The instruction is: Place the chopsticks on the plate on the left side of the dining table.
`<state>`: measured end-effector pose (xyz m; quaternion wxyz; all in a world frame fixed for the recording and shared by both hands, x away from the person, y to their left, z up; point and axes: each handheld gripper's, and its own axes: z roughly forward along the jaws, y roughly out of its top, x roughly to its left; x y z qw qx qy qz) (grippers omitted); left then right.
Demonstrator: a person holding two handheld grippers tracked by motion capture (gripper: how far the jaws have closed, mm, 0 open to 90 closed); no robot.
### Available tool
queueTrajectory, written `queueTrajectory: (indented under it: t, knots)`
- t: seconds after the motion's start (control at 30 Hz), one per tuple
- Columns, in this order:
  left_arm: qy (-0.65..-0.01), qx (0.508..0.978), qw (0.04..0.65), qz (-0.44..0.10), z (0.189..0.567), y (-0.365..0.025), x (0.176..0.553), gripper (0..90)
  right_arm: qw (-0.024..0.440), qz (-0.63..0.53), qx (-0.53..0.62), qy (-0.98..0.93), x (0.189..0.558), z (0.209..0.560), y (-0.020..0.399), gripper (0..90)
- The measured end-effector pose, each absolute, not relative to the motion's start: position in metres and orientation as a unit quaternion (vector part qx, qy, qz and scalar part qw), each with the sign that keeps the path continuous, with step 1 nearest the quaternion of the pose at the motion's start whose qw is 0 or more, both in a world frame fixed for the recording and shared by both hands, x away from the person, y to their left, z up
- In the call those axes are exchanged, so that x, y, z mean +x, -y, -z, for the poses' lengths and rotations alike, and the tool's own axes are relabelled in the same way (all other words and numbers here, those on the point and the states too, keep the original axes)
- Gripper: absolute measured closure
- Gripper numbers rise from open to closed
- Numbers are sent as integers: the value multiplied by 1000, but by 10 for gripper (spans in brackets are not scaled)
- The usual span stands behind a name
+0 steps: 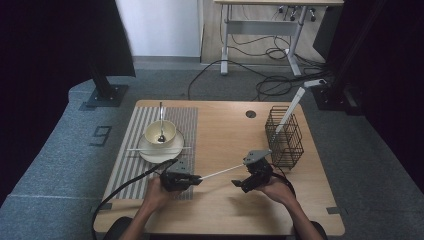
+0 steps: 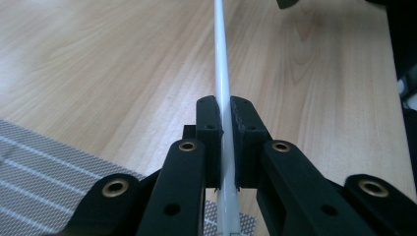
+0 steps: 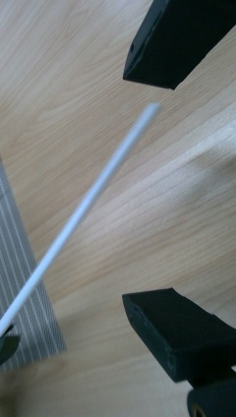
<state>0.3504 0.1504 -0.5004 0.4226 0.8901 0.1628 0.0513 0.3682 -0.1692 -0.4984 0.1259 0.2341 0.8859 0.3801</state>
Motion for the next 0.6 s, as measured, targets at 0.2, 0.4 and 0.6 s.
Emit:
queueTrajectory:
  t: [0.2, 0.4, 0.6]
  knots:
    - [-178, 884, 428, -61, 500, -158, 351, 838, 134, -393, 272, -868, 364, 510, 173, 0]
    - [-198, 879, 428, -72, 502, -167, 354, 838, 136, -407, 298, -853, 359, 520, 180, 0]
    - [-222, 872, 430, -77, 505, -178, 359, 838, 135, -404, 308, -850, 354, 529, 186, 8]
